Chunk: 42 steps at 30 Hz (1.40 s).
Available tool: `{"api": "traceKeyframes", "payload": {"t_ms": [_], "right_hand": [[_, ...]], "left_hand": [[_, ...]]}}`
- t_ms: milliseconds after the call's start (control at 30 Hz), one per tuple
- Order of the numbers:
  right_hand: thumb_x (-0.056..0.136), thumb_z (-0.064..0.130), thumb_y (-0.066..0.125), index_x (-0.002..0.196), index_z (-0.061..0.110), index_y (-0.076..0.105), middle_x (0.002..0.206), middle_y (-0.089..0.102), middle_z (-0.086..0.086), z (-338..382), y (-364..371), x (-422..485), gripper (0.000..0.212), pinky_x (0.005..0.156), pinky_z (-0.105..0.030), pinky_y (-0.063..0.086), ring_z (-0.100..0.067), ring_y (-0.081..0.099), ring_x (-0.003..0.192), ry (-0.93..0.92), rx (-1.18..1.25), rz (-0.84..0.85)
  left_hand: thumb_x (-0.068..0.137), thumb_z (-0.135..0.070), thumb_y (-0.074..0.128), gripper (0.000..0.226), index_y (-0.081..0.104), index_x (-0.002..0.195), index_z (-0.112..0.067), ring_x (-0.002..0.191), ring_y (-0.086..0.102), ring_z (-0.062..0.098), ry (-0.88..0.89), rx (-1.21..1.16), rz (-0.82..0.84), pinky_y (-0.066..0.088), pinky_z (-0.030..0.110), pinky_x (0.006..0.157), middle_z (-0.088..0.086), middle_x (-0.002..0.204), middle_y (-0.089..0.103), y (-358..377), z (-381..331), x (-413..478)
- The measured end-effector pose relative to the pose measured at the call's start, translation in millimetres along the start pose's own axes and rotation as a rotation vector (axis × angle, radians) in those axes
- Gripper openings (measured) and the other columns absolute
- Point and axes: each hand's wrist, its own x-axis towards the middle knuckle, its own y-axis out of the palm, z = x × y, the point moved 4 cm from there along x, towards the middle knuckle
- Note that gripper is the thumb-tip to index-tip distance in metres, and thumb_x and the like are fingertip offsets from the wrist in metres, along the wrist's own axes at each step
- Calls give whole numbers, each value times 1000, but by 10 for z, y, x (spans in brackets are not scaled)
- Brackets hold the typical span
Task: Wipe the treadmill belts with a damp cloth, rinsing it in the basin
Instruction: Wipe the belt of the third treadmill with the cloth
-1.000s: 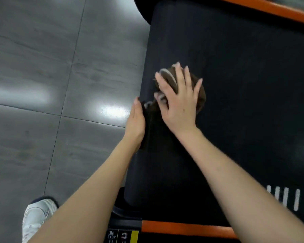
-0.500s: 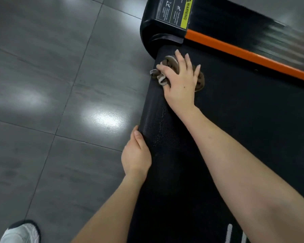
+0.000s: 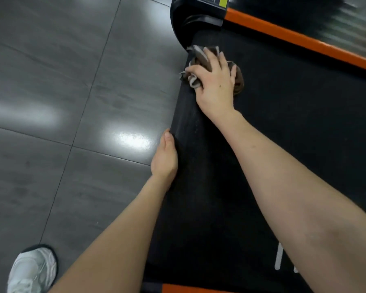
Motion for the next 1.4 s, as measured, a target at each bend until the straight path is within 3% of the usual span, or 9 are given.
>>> {"api": "traceKeyframes", "payload": {"t_ms": [67,100,267,400,600,767,900,1233,1400], "right_hand": [[76,13,59,105,30,68,146,42,-5,194,34,-470,35,107,-67,15,-42,26,137,-55,-14,34],[73,12,62,103,29,69,144,44,-6,320,58,-755,35,107,-68,16,-43,27,136,-83,-9,60],[76,19,48,100,32,71,145,44,-4,817,112,-2290,35,106,-70,12,-43,20,140,-209,40,302],[77,21,66,109,40,66,151,34,0,939,84,-2993,38,110,-66,7,-38,10,144,-251,87,519],[88,16,56,129,40,54,152,2,18,222,-282,-3634,48,117,-48,-8,-13,-17,142,-194,145,753],[92,18,56,130,42,51,152,1,21,-310,-566,-3949,46,118,-50,1,-8,-18,141,77,119,744],[96,25,52,128,41,54,157,13,10,-72,-841,-3817,36,118,-48,3,-18,1,146,321,278,633],[93,31,57,127,42,54,154,28,5,1765,-1903,-3034,36,117,-45,6,-18,21,143,251,450,352],[91,21,61,122,39,59,138,50,9,2924,-2092,-2640,37,109,-35,37,-6,46,126,481,924,235]], "left_hand": [[101,-45,27,46,53,132,-24,102,57,16,-187,-389,66,47,27,83,0,118,61,-171,29,-61],[101,-45,26,45,50,134,-28,104,55,14,-190,-415,54,43,26,85,-2,123,57,-307,51,-87],[101,-47,22,46,43,139,-32,128,44,18,-137,-273,-5,28,38,110,0,144,46,-884,352,-444],[102,-44,22,47,42,141,-27,133,40,21,-125,-181,9,25,40,112,4,145,44,-1107,444,-830],[103,-44,21,49,45,141,-24,133,40,23,-113,-101,48,25,43,114,4,145,45,-1157,522,-1206],[103,-45,23,49,43,142,-24,134,38,24,-82,-9,96,25,42,114,4,145,44,-1040,445,-1460],[101,-43,30,48,42,142,-21,133,39,24,-44,116,175,27,40,112,5,145,45,-968,314,-1697],[93,-52,47,53,46,137,-24,125,45,23,-75,216,425,39,40,98,0,134,51,-1723,-223,-2381],[65,-42,53,67,53,132,-34,126,44,16,5,173,441,35,34,97,-4,134,52,-2810,-737,-2505]]}}
